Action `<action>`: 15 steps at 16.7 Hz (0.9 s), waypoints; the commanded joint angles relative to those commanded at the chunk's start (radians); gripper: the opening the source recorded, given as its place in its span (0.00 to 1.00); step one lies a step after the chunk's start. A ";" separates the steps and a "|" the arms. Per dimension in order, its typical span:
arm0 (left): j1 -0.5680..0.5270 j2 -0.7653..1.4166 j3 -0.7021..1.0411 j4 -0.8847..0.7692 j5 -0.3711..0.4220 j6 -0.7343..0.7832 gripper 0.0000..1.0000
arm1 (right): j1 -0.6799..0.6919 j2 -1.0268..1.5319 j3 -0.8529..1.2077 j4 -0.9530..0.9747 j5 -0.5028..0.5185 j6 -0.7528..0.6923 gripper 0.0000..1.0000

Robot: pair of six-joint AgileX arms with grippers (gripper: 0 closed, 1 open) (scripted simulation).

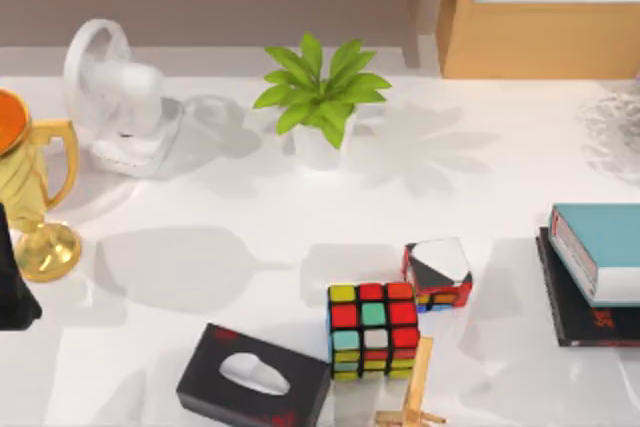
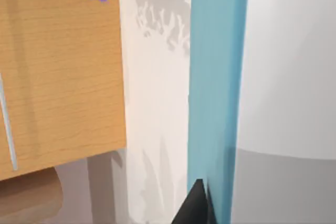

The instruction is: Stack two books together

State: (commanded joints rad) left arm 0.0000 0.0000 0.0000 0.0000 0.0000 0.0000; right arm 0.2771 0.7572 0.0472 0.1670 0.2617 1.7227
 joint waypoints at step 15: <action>0.000 0.000 0.000 0.000 0.000 0.000 1.00 | 0.000 0.002 0.000 0.002 0.000 0.000 0.90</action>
State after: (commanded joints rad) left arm 0.0000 0.0000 0.0000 0.0000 0.0000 0.0000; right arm 0.2767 0.7587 0.0472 0.1687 0.2615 1.7225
